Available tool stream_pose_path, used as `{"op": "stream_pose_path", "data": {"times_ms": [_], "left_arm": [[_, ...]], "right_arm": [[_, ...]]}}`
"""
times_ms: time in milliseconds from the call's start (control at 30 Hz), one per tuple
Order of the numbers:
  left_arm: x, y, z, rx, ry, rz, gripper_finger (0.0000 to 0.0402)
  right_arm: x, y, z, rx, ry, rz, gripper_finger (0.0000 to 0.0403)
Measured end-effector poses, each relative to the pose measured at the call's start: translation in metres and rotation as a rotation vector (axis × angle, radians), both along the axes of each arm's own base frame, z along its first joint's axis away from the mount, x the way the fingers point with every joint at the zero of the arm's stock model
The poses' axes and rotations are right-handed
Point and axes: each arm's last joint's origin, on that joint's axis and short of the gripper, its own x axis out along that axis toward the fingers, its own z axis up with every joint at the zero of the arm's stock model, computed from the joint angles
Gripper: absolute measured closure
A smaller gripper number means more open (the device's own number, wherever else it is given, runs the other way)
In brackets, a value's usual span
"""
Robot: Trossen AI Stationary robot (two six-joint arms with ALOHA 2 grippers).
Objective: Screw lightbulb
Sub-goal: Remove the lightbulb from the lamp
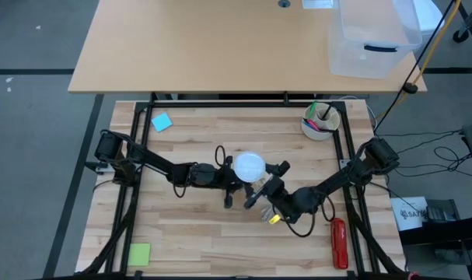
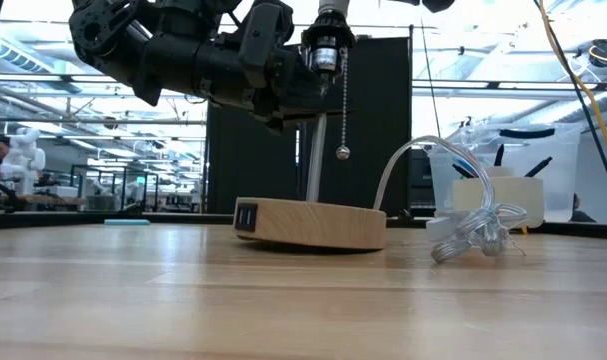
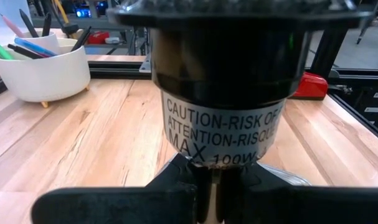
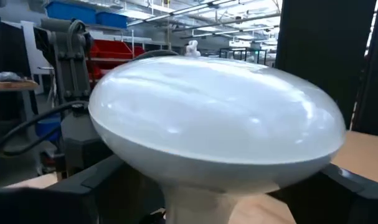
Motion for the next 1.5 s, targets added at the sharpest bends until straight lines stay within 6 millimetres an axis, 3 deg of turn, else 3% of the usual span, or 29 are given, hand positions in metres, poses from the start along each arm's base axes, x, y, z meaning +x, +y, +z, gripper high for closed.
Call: {"op": "stream_pose_path", "data": {"times_ms": [233,600,967,1500], "left_arm": [[0.000,0.000,0.000,0.000,-0.001,-0.003,0.0374],[0.000,-0.002,0.000,-0.006,0.008,-0.095,0.0374],[-0.001,-0.005,-0.001,-0.035,0.012,-0.198,0.0374],[-0.002,-0.008,-0.002,-0.015,0.018,-0.295,0.0374]], "right_arm": [[-0.001,0.000,0.002,-0.041,0.024,-0.008,0.0086],[0.001,0.000,0.000,-0.037,0.053,0.105,0.0170],[-0.004,-0.021,0.014,-0.016,0.164,0.344,0.0178],[-0.006,-0.058,0.026,-0.131,0.350,0.706,0.0180]]}}
